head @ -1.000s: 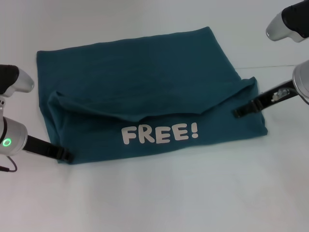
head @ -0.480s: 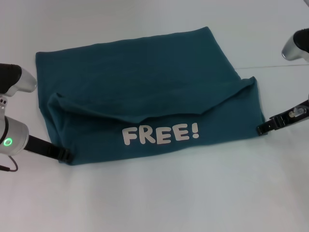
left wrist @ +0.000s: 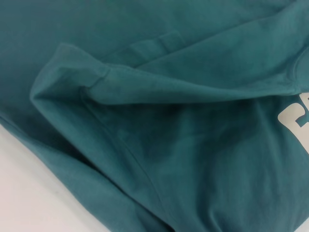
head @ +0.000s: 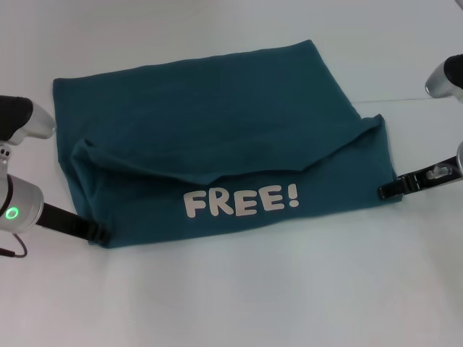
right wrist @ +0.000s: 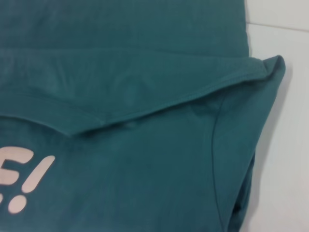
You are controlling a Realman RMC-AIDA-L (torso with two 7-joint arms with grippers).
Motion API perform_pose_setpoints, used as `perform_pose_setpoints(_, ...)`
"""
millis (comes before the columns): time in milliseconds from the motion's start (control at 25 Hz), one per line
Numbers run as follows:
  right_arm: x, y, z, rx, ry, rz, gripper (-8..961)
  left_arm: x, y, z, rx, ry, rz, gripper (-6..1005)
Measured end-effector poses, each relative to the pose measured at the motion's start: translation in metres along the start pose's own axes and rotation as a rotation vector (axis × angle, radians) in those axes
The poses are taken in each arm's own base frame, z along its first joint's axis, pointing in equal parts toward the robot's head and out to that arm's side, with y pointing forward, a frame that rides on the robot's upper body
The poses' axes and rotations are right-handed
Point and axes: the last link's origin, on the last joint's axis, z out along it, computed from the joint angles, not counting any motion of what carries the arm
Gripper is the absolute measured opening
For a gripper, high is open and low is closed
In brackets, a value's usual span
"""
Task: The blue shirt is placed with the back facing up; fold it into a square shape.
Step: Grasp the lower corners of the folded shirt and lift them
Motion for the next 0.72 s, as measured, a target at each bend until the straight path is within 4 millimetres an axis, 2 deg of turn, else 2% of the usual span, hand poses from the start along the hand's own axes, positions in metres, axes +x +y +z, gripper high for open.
perform_pose_setpoints(720,0.006,-0.003,0.027,-0.025,-0.035,0.049,804,0.007,-0.002,-0.004,0.013,0.012,0.012,50)
